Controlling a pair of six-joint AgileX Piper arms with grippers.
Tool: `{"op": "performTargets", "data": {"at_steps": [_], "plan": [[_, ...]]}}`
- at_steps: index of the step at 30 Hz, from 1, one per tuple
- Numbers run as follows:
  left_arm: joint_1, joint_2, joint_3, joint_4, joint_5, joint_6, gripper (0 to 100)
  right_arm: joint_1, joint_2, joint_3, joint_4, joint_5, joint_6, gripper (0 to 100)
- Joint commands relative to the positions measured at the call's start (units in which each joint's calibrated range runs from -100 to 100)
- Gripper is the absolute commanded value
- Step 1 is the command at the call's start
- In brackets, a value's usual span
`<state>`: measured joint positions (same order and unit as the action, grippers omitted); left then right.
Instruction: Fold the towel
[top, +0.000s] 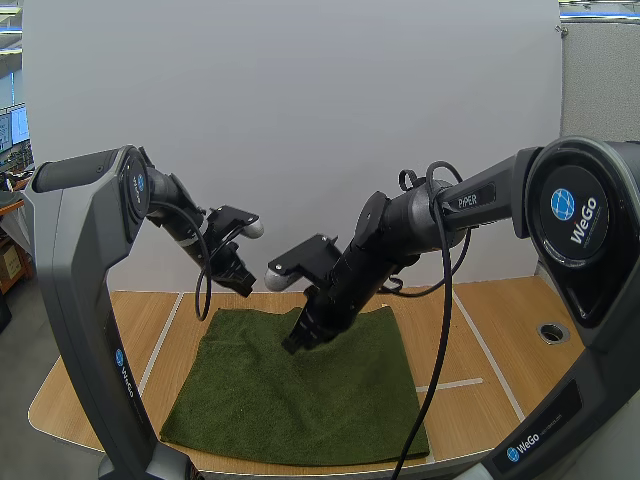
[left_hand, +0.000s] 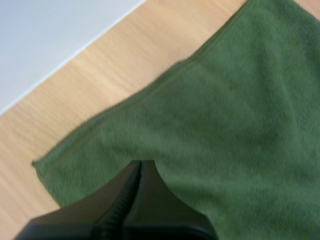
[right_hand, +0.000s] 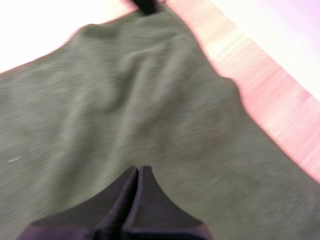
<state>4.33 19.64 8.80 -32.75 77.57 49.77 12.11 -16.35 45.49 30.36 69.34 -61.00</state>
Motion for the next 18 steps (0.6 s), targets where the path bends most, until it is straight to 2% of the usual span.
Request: {"op": "performTargets", "data": {"at_steps": [1,8,18], "plan": [[2.14,-6.51,8.44,2.12,7.13,-2.53,0,-0.59,11.1,-7.32,-1.58,-22.37,0.22,0],[3.0,-8.82,10.36,2.6,8.54,-2.53,0,-0.59,22.2,-13.72,-1.49,-22.64,0.22,0],[3.0,-10.99,10.36,3.01,10.66,-2.72,0,-0.59,27.35,-17.44,-1.62,-29.93,0.22,0]]}}
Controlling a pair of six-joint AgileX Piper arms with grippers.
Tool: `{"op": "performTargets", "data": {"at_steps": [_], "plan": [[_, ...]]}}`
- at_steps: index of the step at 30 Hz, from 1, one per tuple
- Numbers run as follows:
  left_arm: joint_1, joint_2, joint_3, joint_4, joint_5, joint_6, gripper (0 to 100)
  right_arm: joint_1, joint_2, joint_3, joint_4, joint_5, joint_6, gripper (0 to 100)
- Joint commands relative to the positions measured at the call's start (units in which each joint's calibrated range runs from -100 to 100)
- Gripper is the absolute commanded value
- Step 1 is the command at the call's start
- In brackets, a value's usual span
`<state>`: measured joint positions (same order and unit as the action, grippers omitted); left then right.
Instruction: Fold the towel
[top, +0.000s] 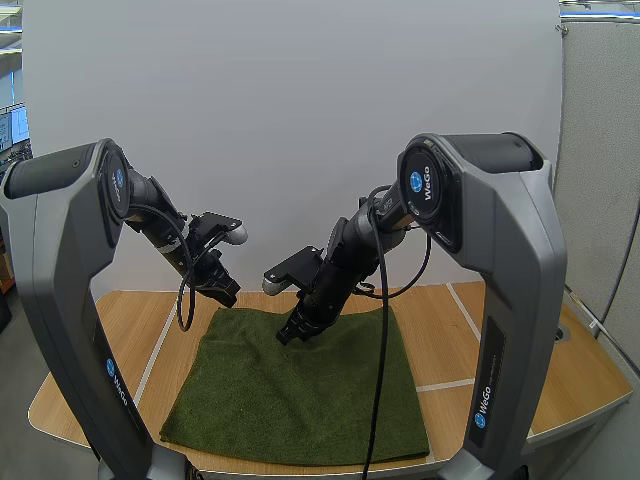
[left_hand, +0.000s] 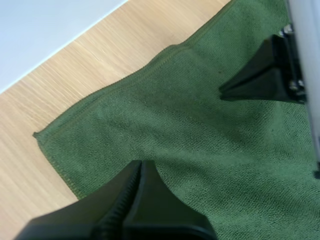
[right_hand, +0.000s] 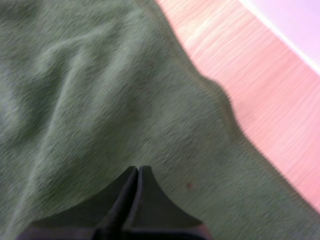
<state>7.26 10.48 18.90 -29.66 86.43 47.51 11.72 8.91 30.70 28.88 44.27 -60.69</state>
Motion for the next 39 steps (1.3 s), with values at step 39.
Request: {"op": "performTargets", "data": {"at_steps": [39], "plan": [[3.78,1.54,0.36,1.68,-3.78,0.83,0,-9.35,-7.83,-3.43,-2.41,20.54,2.54,0]]}}
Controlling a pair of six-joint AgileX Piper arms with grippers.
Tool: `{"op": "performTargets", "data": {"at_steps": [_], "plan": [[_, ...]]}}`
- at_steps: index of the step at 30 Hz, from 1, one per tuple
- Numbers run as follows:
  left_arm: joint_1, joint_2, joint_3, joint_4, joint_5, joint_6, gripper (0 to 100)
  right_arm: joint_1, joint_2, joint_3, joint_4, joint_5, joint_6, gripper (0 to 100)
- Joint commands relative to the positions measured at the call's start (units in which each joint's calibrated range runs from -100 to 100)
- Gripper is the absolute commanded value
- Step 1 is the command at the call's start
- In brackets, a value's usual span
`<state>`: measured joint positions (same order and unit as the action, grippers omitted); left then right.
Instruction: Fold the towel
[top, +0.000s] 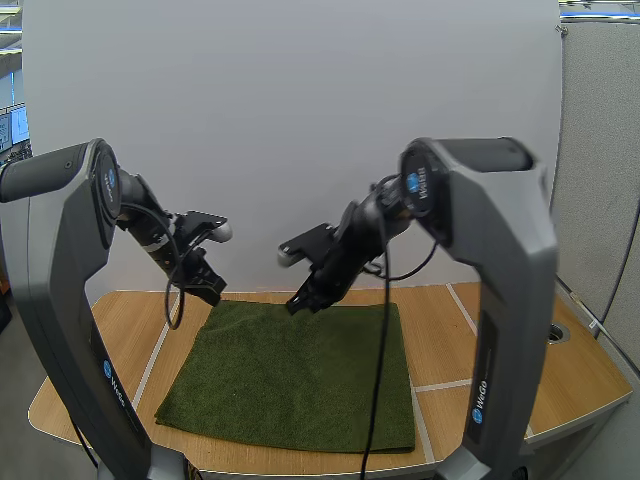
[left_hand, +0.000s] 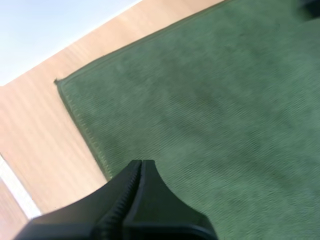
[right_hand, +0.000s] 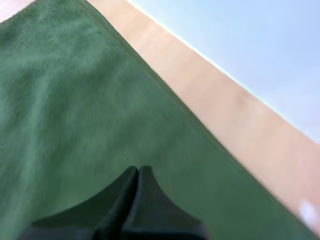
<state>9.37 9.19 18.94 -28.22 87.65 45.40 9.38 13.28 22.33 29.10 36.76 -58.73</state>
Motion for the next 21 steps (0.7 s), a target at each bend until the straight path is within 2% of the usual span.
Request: {"op": "performTargets", "data": {"at_steps": [1,7,12,15,21], "plan": [[1.66,3.51,0.32,0.13,-6.4,3.55,0,-7.91,-13.88,6.56,-3.49,29.07,0.58,0],[1.72,6.88,0.32,0.62,-8.26,5.47,0,-10.35,-20.95,15.32,-7.07,28.29,0.48,0],[2.72,7.17,1.04,0.7,-2.73,5.96,0,-12.39,-20.71,17.32,-6.31,26.88,0.57,0],[3.25,7.17,2.95,0.7,-3.02,6.64,0,-12.68,-20.37,18.69,-6.62,22.26,0.57,0],[3.25,7.17,8.06,-0.11,-7.79,8.44,0,-12.68,-16.33,18.95,-6.08,18.9,0.57,0]]}}
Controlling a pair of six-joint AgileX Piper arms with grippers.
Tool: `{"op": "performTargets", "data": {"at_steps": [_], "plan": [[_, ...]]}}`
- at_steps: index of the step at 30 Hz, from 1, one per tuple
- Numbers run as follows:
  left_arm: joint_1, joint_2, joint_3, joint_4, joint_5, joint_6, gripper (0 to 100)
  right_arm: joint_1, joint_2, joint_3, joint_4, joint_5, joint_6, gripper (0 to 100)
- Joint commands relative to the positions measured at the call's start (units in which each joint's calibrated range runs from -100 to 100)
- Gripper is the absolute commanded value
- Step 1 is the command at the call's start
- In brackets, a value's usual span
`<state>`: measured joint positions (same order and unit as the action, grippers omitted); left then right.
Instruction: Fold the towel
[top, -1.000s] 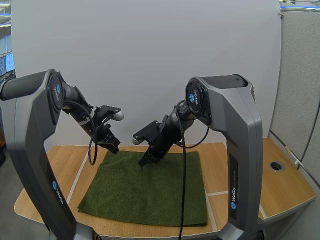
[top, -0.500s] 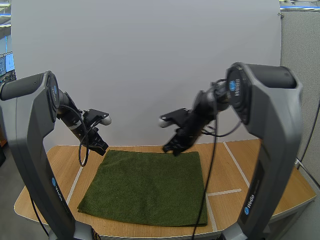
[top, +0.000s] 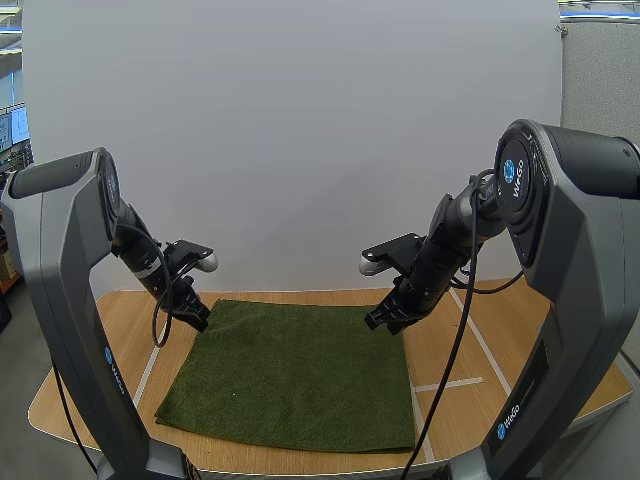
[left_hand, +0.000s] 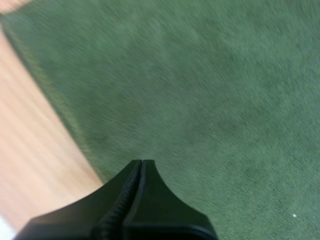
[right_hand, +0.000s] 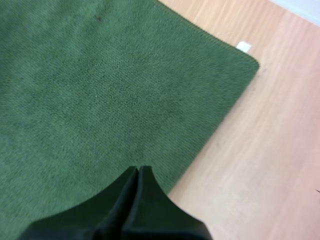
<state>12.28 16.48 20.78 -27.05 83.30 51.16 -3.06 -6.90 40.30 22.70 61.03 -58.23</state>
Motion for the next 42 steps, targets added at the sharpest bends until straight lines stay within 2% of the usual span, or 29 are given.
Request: {"op": "performTargets", "data": {"at_steps": [1,11,19,36,42], "plan": [[0.34,-0.12,7.08,-1.59,-4.64,3.16,0,-0.23,5.09,0.98,0.6,-5.84,0.08,0],[0.34,-0.12,10.94,-2.19,-6.6,4.1,0,-0.23,11.18,0.86,0.95,-14.9,-0.24,0],[0.34,-0.12,16.36,0.16,-11.91,4.28,0,-0.23,14.0,0.74,0.95,-21.64,-0.59,0],[0.34,-0.23,17.96,0.28,-7.67,2.77,0,-0.23,14.84,0.61,0.95,-34.55,-1.36,0],[0.34,-2.71,18.07,0.31,-7.11,2.09,0,-0.23,14.97,-1.76,1.68,-33.28,-1.36,0]]}}
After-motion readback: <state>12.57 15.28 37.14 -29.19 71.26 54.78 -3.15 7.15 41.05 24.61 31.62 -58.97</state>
